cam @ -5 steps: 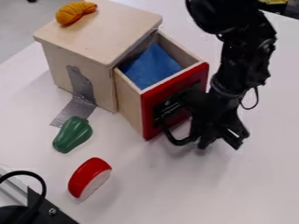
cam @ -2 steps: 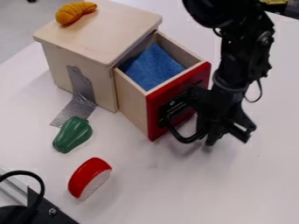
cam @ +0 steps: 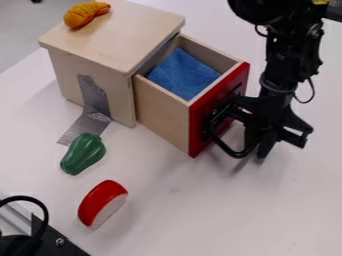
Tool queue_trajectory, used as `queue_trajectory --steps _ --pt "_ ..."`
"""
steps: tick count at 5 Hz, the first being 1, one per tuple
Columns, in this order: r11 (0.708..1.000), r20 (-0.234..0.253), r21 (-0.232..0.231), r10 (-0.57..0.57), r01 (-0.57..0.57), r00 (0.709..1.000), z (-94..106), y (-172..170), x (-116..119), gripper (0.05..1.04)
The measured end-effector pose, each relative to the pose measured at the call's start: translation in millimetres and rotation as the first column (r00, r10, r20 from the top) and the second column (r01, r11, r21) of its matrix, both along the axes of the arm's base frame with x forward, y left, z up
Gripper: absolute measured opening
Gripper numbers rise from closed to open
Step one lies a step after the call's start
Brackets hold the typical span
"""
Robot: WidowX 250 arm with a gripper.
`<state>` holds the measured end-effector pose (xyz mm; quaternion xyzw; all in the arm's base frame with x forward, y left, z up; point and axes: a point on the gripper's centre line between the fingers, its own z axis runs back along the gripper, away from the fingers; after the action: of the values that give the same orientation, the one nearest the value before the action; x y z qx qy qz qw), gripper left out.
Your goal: Close the drawer
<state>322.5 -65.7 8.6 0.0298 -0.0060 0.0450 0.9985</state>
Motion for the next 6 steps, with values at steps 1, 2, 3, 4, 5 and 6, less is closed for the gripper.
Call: queue_trajectory --steps 1,2,3,4,5,6 --pt "1.000 0.023 -0.008 0.027 -0.027 0.999 0.2 -1.4 4.6 0.124" --pt "0.998 0.052 -0.035 0.063 -0.062 0.997 -0.7 -2.6 6.8 0.124" --pt "0.995 0.097 -0.055 0.084 -0.079 0.992 1.3 -2.5 5.6 0.124" --pt "0.979 0.130 -0.036 0.206 -0.203 0.970 2.3 22.8 4.3 0.124" --pt "0.973 0.145 -0.037 0.233 -0.230 0.962 1.9 35.9 5.0 0.125" --pt "0.971 0.162 -0.052 0.237 -0.231 0.958 2.2 34.3 7.5 0.125"
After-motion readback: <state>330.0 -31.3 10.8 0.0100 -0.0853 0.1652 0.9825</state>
